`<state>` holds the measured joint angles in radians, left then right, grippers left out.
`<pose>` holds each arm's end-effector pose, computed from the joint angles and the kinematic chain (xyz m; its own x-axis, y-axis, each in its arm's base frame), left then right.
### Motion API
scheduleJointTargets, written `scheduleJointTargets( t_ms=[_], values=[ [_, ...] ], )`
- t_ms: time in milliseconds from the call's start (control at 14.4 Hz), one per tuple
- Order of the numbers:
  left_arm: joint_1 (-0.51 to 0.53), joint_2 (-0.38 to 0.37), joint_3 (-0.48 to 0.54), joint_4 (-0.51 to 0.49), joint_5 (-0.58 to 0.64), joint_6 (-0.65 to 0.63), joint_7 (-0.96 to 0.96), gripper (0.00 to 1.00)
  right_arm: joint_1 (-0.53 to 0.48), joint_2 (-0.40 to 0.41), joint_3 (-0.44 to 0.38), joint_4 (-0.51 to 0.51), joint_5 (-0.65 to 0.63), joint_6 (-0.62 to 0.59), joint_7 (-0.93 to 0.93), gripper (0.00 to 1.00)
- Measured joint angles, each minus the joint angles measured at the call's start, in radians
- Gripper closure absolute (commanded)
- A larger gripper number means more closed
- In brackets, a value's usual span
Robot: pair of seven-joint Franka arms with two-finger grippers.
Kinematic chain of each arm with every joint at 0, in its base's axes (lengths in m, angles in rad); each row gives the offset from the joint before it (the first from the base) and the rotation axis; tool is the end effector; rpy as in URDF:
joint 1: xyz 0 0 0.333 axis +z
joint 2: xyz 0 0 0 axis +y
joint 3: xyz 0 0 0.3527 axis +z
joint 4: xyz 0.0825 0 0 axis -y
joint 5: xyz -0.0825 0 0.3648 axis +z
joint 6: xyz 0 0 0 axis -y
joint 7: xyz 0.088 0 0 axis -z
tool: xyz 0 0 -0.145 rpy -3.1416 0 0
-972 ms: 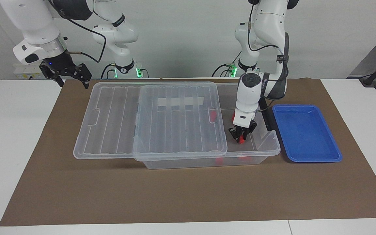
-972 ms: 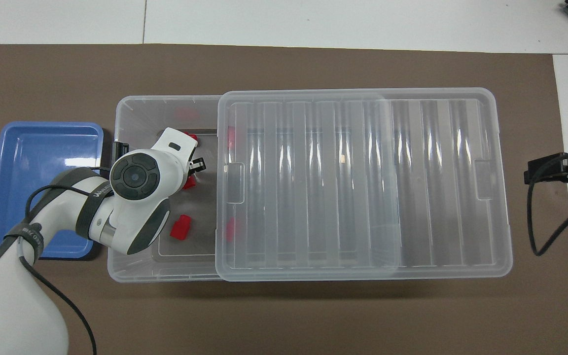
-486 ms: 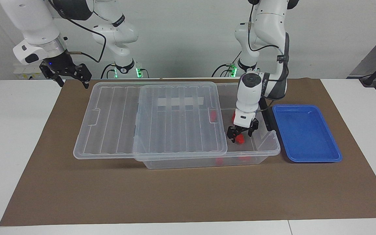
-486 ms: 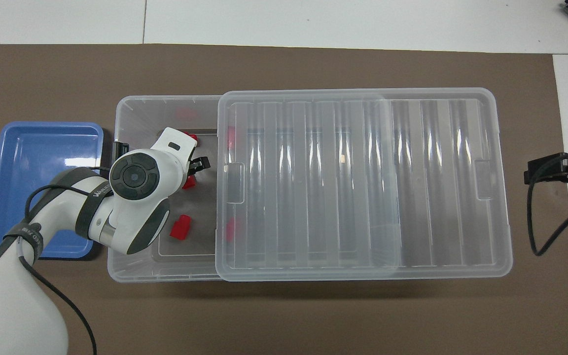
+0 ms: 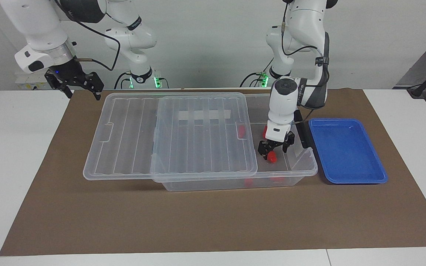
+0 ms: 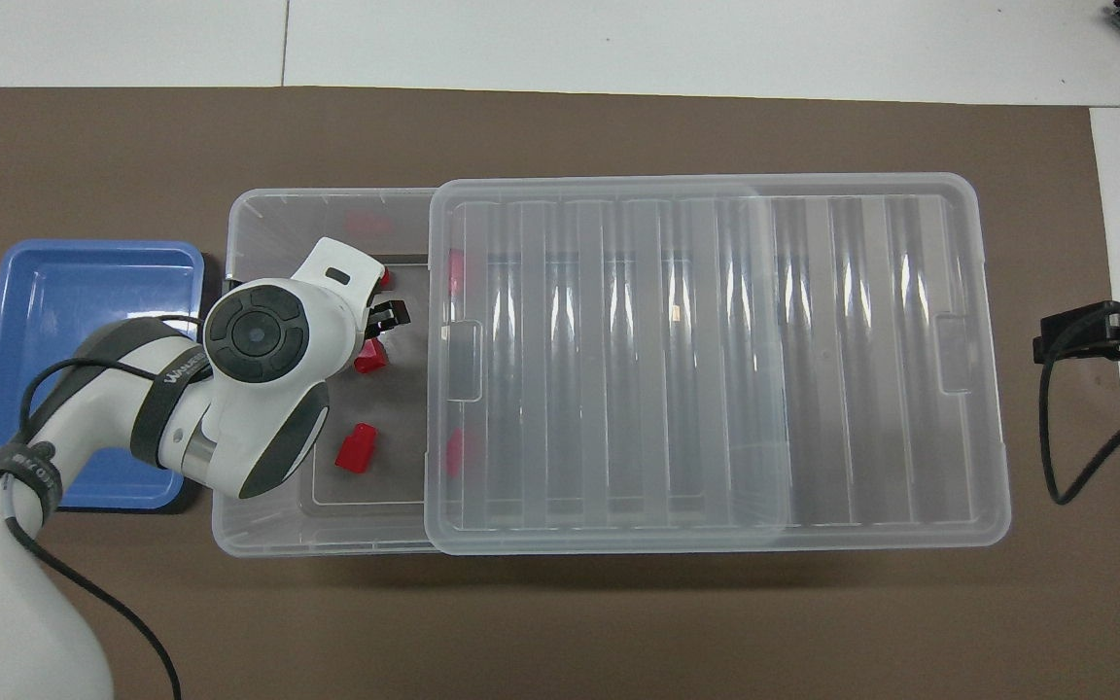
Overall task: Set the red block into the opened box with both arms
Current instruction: 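Lower the red block into the box and open the left gripper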
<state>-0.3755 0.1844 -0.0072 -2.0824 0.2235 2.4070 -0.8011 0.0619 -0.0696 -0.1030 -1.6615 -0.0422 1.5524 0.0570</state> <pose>0.5468 -0.2124 0.3633 0.9451 0.2514 0.2088 0.2626 -0.9645 -0.0271 0.5058 -0.0289 0.6169 0.9945 -0.0981 -0.0378 -0.0967 -0.9946 0.0373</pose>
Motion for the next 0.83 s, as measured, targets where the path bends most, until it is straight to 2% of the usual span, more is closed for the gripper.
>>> scheduleJointTargets(
  t_ms=[416, 833],
  values=[
    [-0.002, -0.076, -0.005, 0.03, 0.001, -0.123, 0.015, 0.0, 0.0, 0.0, 0.0, 0.0, 0.0, 0.0, 0.0, 0.0],
    [-0.002, -0.131, -0.009, 0.13, 0.002, -0.348, 0.078, 0.0, 0.0, 0.0, 0.0, 0.0, 0.0, 0.0, 0.0, 0.0]
  ],
)
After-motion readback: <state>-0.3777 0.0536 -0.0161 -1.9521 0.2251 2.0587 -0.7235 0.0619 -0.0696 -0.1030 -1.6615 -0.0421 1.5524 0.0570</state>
